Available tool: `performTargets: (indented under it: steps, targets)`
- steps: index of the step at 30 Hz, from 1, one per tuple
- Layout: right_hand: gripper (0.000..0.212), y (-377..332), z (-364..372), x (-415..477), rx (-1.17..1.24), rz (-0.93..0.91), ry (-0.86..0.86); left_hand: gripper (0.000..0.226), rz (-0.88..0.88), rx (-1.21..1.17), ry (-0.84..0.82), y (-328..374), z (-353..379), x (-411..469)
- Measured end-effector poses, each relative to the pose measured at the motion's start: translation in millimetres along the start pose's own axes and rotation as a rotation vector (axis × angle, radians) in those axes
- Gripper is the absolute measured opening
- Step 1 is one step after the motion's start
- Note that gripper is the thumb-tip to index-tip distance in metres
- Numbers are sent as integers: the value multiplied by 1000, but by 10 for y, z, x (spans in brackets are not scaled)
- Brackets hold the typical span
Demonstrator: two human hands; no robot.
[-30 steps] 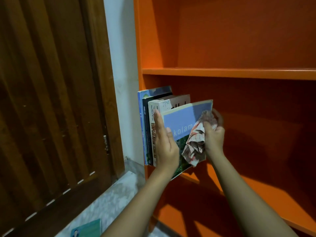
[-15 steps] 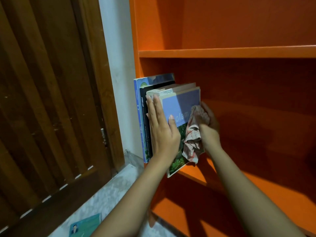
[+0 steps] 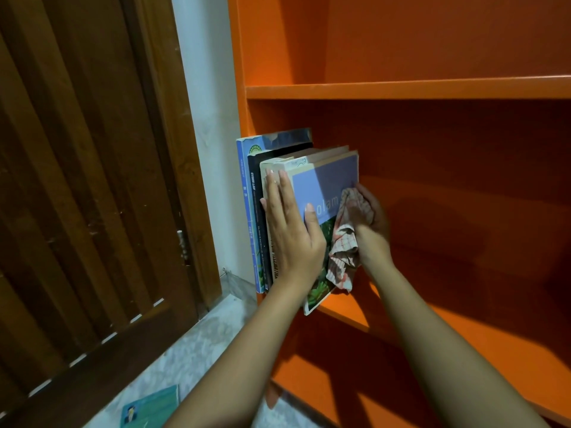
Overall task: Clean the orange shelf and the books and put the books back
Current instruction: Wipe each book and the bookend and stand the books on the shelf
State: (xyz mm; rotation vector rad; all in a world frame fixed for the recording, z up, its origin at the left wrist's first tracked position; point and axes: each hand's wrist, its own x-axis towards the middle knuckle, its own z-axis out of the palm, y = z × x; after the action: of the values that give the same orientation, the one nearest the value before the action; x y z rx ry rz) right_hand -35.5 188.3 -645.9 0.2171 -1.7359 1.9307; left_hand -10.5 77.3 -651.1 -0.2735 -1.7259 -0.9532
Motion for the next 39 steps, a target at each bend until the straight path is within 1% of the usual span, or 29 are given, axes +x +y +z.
performTargets:
  steps: [5, 10, 15, 17, 19, 22, 25, 27, 31, 34, 39]
  targets:
    - [39, 11, -42, -43, -24, 10, -4, 65, 0, -30, -41, 2, -56, 12]
    - [33, -65, -91, -106, -18, 28, 23, 65, -15, -51, -100, 48, -121, 24]
    - [32, -232, -160, -184, -52, 43, 52, 64, -65, -13, -213, 128, -314, 45]
    - [29, -320, -171, -229, -62, 52, 56, 64, -81, 22, -260, 168, -442, 67]
    - [24, -422, -168, -290, -101, 25, 66, 61, -116, 48, -286, 202, -588, 90]
    - [14, -638, -100, -411, -205, -79, 65, 50, -137, 45, -311, 235, -836, 135]
    - [10, -837, 79, -563, -308, -220, 7, 39, -101, 106, -372, 170, -1125, 164]
    - [9, -905, 257, -699, -388, -301, -51, 38, -117, 177, -446, 56, -1331, 157]
    - [9, -735, 694, -1076, -500, -331, -242, 39, -227, 378, -554, -322, -1743, -17]
    - [11, -351, 1010, -1368, -554, -247, -380, 39, -354, 477, -608, -690, -2055, -305]
    - [7, 507, 1409, -1869, -636, 7, -570, 39, -610, 577, -719, -1389, -2503, -932]
